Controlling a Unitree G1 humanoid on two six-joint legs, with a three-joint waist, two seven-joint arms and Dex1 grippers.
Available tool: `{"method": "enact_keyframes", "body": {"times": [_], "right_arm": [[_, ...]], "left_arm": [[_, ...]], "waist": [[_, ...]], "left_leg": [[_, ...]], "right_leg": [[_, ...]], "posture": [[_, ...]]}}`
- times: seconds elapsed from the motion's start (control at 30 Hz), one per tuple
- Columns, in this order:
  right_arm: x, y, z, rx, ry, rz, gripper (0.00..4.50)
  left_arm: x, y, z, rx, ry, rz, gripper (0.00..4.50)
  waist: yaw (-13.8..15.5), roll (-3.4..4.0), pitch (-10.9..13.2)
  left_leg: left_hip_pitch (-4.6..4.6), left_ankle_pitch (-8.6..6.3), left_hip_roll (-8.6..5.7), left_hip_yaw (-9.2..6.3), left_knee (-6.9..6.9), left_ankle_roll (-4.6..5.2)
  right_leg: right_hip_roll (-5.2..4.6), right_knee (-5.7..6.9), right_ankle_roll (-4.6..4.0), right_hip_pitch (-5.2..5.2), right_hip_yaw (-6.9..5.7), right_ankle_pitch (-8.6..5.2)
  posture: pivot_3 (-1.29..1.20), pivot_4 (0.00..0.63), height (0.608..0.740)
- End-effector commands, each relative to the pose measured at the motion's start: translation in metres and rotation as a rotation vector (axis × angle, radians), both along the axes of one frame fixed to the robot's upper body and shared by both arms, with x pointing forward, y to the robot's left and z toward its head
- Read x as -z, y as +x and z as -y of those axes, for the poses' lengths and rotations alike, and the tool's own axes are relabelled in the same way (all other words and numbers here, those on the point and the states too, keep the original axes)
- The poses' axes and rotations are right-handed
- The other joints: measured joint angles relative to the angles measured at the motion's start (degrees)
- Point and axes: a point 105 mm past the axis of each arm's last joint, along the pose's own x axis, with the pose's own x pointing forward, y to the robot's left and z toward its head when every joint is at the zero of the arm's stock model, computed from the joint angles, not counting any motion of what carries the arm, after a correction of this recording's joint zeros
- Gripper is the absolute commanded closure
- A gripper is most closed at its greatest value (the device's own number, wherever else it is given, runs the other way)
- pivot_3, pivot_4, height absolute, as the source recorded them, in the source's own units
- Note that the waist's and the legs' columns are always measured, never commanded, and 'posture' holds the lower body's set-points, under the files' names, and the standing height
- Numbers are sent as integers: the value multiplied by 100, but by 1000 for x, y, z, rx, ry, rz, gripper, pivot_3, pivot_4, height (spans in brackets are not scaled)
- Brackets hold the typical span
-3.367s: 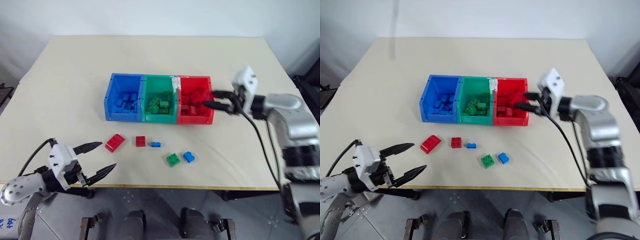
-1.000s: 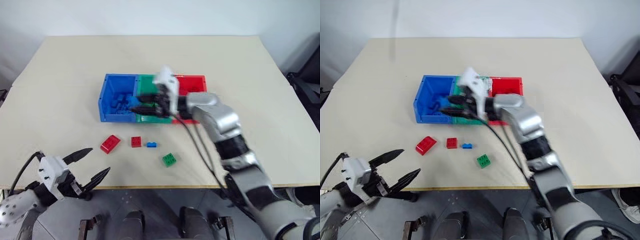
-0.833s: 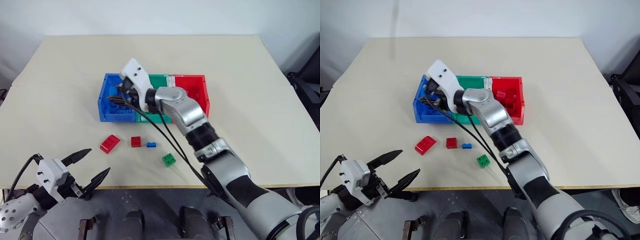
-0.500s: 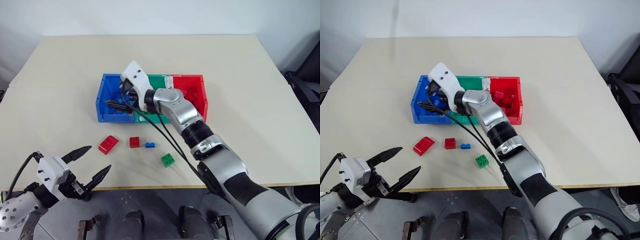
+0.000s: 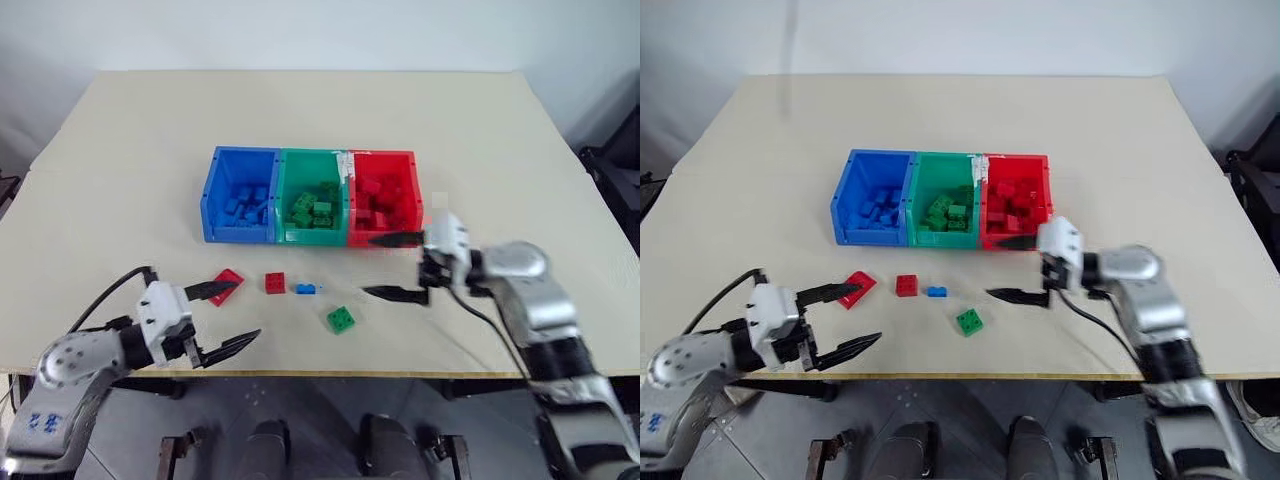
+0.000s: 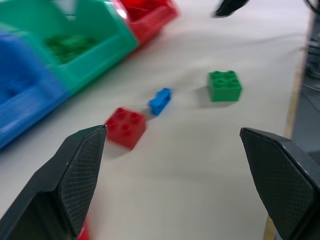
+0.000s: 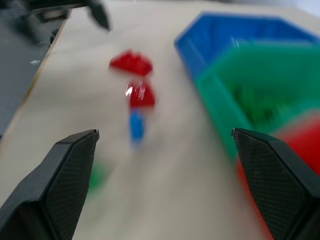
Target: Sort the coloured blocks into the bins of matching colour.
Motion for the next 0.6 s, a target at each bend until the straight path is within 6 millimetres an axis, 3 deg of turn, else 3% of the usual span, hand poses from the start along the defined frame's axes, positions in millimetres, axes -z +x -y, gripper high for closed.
{"method": "enact_keyframes", "body": {"times": [0.03, 0.13, 0.23, 0.5, 0.6], "right_arm": [[0, -15, 44, 69, -94, 55, 57], [10, -24, 68, 128, -123, 1, 57], [21, -33, 72, 92, -195, -15, 57], [17, -31, 3, -148, -186, -91, 57], [26, -29, -24, -255, -258, -119, 57]], "left_arm": [[-3, 7, 11, 101, 24, 32, 0], [-3, 13, 19, 164, 26, 29, 0], [-1, 15, 22, 212, 31, 8, 0], [-4, 12, 12, 203, 40, 29, 0], [-2, 7, 4, 162, 49, 24, 0]], "waist": [[19, 0, 0], [7, 0, 0], [-9, 0, 0], [3, 0, 1], [18, 0, 1]], "left_leg": [[2, 0, 4, 3, 0, 0], [6, 0, 4, 14, 2, 0], [12, 0, 7, 24, 2, -1], [8, 0, 13, 24, 26, -1], [5, -9, 15, 24, 39, -1]], "right_leg": [[2, -2, 0, 2, 0, 0], [1, -4, 1, 5, 5, 0], [2, -2, 1, 4, 12, 1], [4, 0, 1, 4, 13, 1], [5, 2, 1, 4, 13, 1]], "posture": [[0, 150, 740], [0, 150, 740], [0, 150, 740], [0, 150, 740], [0, 150, 740]]}}
